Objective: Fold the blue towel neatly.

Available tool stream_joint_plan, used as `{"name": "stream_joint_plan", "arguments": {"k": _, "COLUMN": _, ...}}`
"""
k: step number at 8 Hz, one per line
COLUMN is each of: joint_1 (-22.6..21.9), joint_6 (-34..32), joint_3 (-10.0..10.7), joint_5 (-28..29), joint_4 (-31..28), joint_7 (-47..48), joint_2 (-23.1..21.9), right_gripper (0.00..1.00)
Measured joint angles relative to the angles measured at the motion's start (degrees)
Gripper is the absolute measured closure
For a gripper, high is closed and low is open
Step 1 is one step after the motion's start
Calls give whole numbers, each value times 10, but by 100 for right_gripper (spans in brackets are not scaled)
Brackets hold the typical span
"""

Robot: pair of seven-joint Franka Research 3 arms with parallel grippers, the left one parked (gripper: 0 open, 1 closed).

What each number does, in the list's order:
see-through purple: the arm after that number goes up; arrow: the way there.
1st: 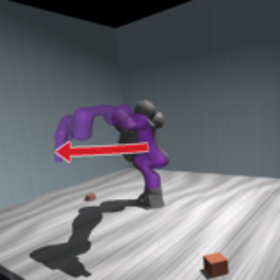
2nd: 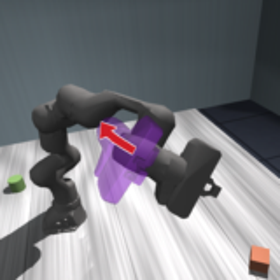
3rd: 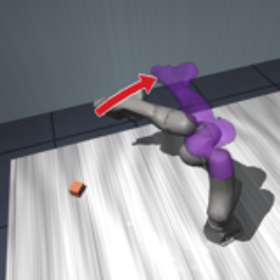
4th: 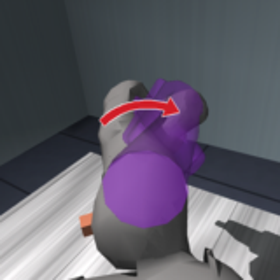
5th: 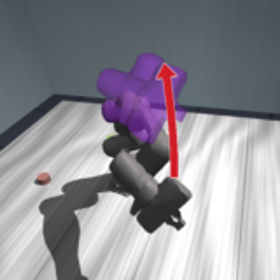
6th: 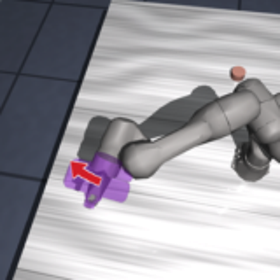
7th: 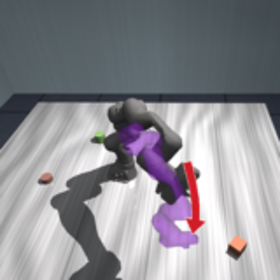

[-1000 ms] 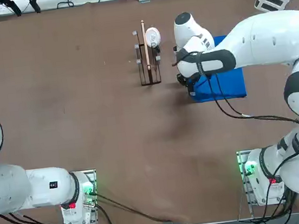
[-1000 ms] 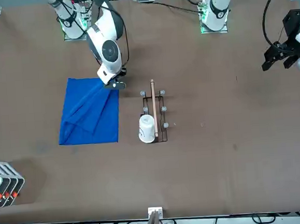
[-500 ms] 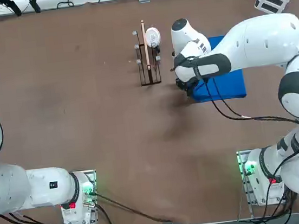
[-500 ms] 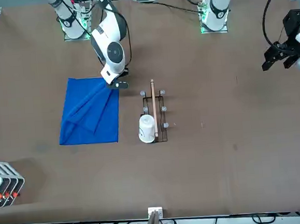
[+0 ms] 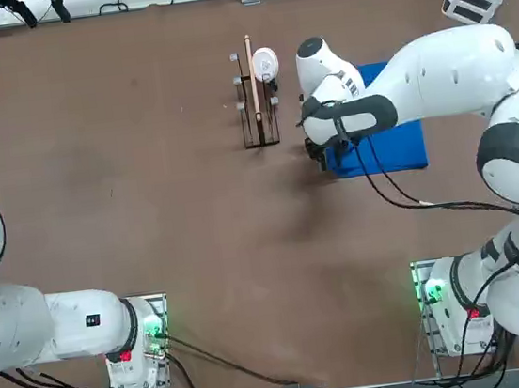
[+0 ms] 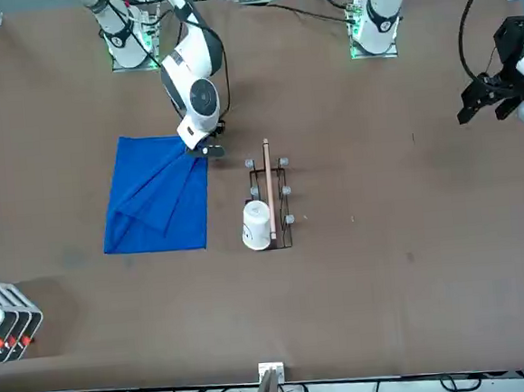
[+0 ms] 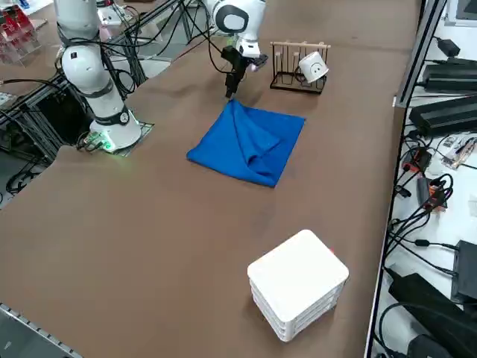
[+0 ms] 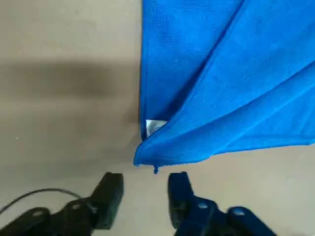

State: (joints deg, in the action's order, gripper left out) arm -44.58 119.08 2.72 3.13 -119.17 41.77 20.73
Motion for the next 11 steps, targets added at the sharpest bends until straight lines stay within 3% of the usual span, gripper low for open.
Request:
{"name": "stream_joint_plan", "arguments": {"k": 2, "joint_1": 15, "joint_6": -61, "joint_3": 12, "joint_5": 0, "joint_4": 54, "joint_7": 2, "joint_2": -2, "right_gripper": 1}}
{"name": "stream_joint_plan", "arguments": {"k": 4, "joint_1": 70, "joint_6": -86, "joint_3": 19, "joint_5": -1, "joint_4": 102, "joint_7": 1, "joint_2": -4, "right_gripper": 0}}
{"name": "stream_joint_plan", "arguments": {"k": 7, "joint_1": 151, "joint_6": -76, "joint_3": 22, "joint_5": -10, "joint_4": 128, "joint_7": -1, "joint_2": -1, "right_gripper": 0}}
{"name": "stream_joint_plan", "arguments": {"k": 9, "joint_1": 195, "joint_6": -34, "joint_3": 23, "joint_5": -9, "joint_4": 129, "joint_7": 23, "joint_2": 8, "right_gripper": 3}}
{"name": "stream_joint_plan", "arguments": {"k": 11, "joint_1": 230, "joint_6": 33, "joint_3": 23, "joint_5": -9, "joint_4": 128, "joint_7": 102, "joint_2": 36, "right_gripper": 11}}
